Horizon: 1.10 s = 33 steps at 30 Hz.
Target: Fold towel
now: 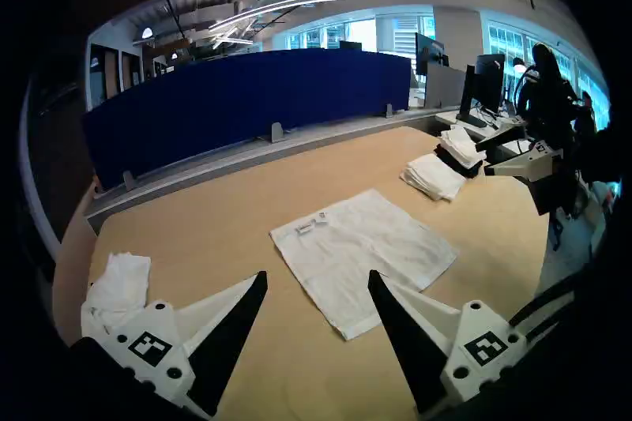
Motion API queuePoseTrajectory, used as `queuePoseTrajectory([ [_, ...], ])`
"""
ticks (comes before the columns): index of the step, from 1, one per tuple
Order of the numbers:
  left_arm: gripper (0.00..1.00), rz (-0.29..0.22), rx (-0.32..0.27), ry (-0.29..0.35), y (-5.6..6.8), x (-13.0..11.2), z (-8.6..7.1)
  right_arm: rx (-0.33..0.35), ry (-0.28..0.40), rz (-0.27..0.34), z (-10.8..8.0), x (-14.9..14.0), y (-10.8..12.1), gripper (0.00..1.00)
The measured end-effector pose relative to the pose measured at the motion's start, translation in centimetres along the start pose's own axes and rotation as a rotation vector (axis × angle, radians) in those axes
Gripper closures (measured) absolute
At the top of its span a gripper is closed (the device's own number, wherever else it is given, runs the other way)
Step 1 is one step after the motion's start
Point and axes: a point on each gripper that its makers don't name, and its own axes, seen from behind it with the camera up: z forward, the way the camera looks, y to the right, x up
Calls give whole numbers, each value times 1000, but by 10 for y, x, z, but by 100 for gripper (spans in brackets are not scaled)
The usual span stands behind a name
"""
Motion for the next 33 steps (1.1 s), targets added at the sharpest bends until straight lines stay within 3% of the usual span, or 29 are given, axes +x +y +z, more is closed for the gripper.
queuePoseTrajectory([
  [20,5,27,-104,-188,41,-101,63,80,-177,-27,51,-107,-29,1],
  [33,6,8,-136,-275,46,-133,81,99,-252,-22,60,-142,-32,2],
])
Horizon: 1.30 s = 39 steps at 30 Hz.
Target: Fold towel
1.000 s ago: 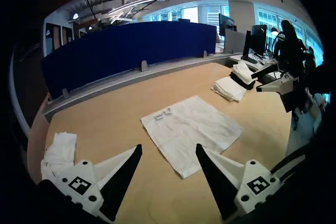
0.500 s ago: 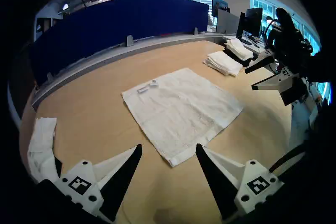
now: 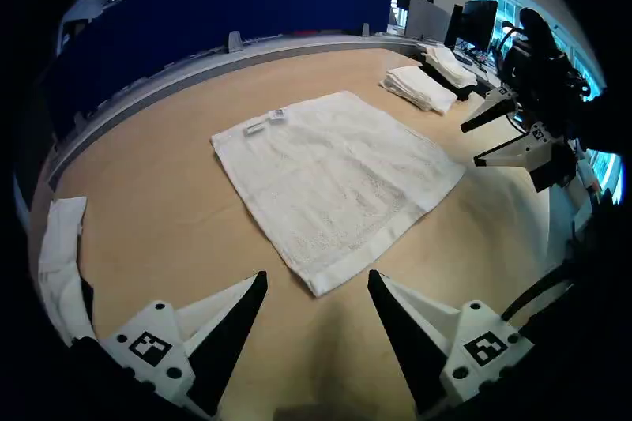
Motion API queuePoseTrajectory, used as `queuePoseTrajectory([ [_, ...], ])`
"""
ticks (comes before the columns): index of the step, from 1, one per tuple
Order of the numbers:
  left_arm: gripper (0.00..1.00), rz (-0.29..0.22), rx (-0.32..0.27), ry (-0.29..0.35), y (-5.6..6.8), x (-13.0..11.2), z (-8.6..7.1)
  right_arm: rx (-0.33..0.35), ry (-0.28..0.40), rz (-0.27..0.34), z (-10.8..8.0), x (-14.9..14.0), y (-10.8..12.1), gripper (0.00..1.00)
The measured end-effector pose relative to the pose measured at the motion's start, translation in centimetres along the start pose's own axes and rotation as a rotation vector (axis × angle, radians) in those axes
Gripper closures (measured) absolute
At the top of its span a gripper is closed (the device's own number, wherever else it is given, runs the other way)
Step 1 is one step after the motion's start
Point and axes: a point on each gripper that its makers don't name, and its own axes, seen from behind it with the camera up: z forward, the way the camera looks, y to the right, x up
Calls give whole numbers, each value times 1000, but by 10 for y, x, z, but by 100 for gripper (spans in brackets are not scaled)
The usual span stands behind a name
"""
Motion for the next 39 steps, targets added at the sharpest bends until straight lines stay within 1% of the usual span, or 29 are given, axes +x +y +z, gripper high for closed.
queuePoseTrajectory([
  [6,6,0,-10,-26,-1,-8,7,8,-18,1,5,-7,-1,2],
  [13,6,-1,-17,-51,3,-13,15,20,-58,-4,14,-24,-4,7],
  [16,7,-13,-19,-65,4,-15,16,20,-74,0,17,-30,-5,12],
  [18,8,-20,-21,-73,5,-16,17,19,-82,3,19,-33,-5,19],
  [21,14,-22,-19,-82,5,-19,19,20,-88,8,20,-37,-6,27],
  [24,21,-13,-3,-88,3,-20,19,26,-94,13,21,-40,-8,35],
  [26,26,-9,9,-94,2,-21,18,28,-98,15,22,-42,-9,41],
  [28,31,-14,18,-99,2,-21,18,28,-96,15,22,-42,-10,43],
  [32,47,-39,39,-107,-2,-22,16,29,-94,15,22,-42,-11,44],
  [36,48,-52,41,-113,-3,-23,16,35,-92,15,22,-41,-13,46],
  [38,48,-45,45,-119,-4,-23,17,30,-91,13,23,-41,-13,51],
  [39,52,-38,49,-122,-5,-23,17,30,-91,13,23,-41,-13,52],
])
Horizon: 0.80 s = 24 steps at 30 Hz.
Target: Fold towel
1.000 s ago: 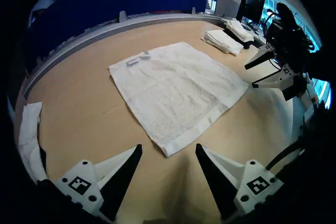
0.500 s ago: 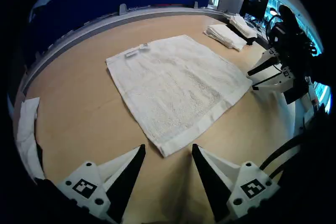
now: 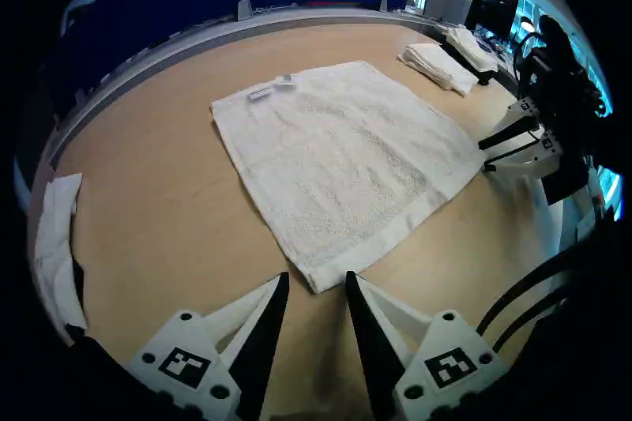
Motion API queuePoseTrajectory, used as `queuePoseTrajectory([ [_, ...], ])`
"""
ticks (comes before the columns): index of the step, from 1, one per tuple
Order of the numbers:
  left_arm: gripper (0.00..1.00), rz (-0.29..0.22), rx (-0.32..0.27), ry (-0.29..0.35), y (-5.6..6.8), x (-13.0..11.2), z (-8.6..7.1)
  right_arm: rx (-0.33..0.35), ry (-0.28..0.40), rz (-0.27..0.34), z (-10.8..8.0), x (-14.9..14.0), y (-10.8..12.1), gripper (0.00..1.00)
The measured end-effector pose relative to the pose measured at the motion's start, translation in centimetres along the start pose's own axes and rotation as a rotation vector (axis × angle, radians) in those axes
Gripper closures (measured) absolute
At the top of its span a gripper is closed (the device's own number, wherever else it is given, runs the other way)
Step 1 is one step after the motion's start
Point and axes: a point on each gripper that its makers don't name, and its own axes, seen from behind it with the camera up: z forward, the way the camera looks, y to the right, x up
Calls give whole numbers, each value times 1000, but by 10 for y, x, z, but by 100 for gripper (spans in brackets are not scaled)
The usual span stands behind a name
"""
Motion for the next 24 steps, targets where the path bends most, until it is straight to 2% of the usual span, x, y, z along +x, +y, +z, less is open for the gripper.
queuePoseTrajectory([
  [3,61,21,14,-9,-3,-1,1,1,-1,3,0,0,-1,57],
  [7,65,29,12,-17,-2,-1,0,4,-1,3,-1,0,-1,65],
  [11,81,23,17,-21,-3,-1,0,5,-3,4,-1,0,-2,65],
  [17,89,33,21,-14,1,-1,0,1,-8,1,-2,0,-2,69],
  [21,91,32,12,-11,4,-1,-1,1,-16,3,-2,0,-1,81],
  [24,91,12,3,-12,6,0,-2,4,-20,12,-2,1,0,83],
])
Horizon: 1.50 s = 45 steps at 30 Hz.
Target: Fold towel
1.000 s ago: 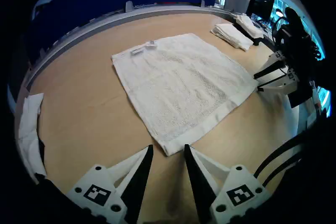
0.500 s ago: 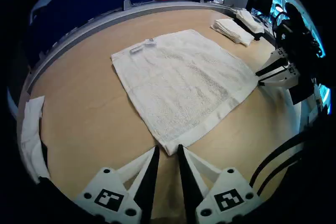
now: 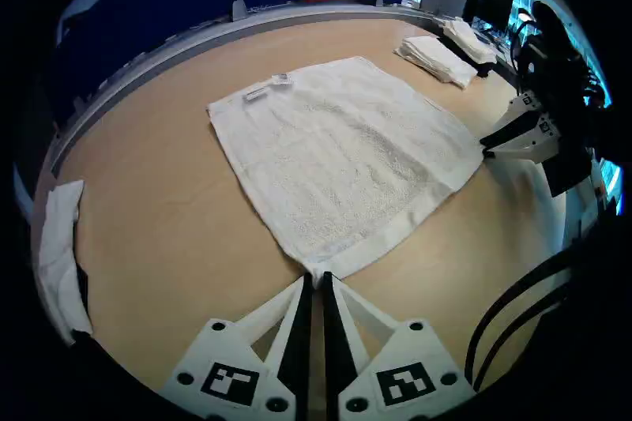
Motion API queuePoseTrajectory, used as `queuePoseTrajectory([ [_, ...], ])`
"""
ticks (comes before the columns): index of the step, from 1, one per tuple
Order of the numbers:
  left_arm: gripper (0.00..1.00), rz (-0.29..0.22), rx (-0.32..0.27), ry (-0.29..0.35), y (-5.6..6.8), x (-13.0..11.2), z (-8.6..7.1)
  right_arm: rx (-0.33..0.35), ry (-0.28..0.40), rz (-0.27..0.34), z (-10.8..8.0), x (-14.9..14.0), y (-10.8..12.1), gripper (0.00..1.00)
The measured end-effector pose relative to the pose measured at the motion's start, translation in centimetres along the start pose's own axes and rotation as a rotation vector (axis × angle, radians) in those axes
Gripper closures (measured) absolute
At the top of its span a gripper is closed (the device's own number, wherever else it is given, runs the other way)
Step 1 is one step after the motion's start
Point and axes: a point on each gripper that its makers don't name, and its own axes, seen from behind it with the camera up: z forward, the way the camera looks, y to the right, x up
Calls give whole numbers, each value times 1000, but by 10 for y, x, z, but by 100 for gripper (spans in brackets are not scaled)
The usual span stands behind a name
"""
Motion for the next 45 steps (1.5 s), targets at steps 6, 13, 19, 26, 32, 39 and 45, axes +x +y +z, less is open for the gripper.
queuePoseTrajectory([
  [6,92,-54,-24,6,1,2,-2,-1,3,18,-2,3,4,86],
  [13,92,-62,-32,23,1,12,-8,5,18,40,-7,12,8,87],
  [19,93,-89,-38,40,1,22,-17,3,37,42,-16,24,8,87],
  [26,93,-106,-46,53,3,30,-33,4,65,43,-29,41,8,87],
  [32,93,-128,-51,67,4,36,-47,12,85,48,-43,55,6,87],
  [39,93,-149,-57,81,3,44,-68,16,100,32,-62,66,1,87],
  [45,93,-175,-63,92,3,49,-86,22,118,36,-78,76,-2,87],
])
